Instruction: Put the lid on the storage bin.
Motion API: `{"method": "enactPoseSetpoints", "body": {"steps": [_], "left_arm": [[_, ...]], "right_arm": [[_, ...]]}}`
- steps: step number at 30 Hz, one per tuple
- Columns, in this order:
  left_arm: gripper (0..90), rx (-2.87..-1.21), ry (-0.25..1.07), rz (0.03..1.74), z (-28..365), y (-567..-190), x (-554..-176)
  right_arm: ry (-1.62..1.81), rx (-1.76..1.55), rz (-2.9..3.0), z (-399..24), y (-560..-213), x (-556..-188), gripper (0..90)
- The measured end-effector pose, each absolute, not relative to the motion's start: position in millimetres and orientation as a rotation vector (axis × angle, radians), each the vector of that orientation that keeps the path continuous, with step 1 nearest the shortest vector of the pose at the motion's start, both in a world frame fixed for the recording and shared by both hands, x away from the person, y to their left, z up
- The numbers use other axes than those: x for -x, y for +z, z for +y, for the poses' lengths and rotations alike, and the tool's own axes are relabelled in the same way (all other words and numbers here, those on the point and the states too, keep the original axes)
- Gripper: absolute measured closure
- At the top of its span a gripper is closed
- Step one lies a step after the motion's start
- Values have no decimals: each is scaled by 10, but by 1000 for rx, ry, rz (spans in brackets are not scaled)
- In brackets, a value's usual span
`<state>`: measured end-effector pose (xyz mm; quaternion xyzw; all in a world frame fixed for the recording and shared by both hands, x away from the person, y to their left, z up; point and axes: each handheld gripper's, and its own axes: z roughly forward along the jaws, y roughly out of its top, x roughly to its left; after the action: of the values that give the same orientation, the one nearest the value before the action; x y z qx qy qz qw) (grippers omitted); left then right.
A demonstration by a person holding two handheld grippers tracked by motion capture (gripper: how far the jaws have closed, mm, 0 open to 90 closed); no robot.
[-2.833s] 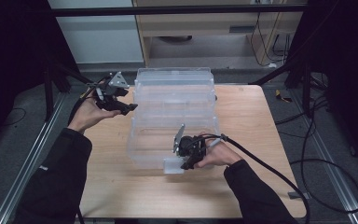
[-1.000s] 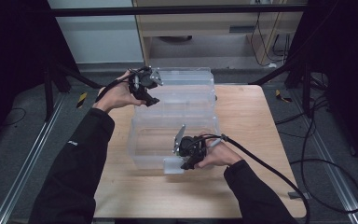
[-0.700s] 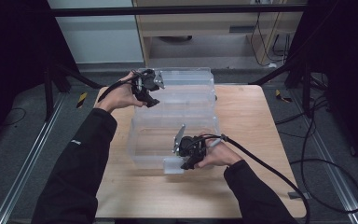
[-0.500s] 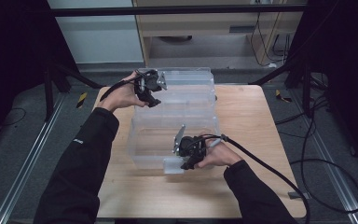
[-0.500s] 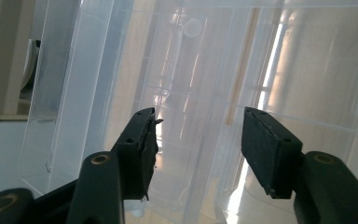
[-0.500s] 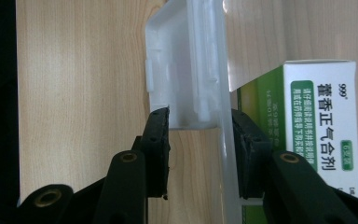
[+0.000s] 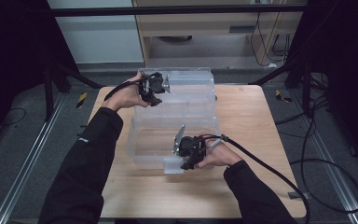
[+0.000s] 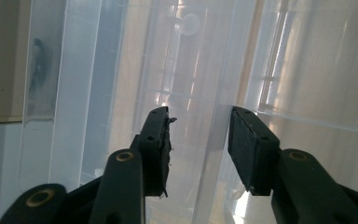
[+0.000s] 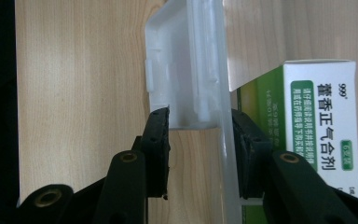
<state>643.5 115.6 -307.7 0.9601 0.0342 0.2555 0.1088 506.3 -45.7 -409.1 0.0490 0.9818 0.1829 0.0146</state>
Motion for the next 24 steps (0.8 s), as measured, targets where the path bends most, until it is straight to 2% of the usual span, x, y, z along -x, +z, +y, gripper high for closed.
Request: {"method": "enactPoseSetpoints", "body": {"steps": [18,24], "left_arm": [[755,-2872,765,23,1076,-3080,-6375],[775,-2874,770,-1,1077,-3061,-6351]], "right_arm": [[568,-155,3052,-454,-4093,-5059,625],[573,-148,3045,-458,-4095,-5055,626]]}}
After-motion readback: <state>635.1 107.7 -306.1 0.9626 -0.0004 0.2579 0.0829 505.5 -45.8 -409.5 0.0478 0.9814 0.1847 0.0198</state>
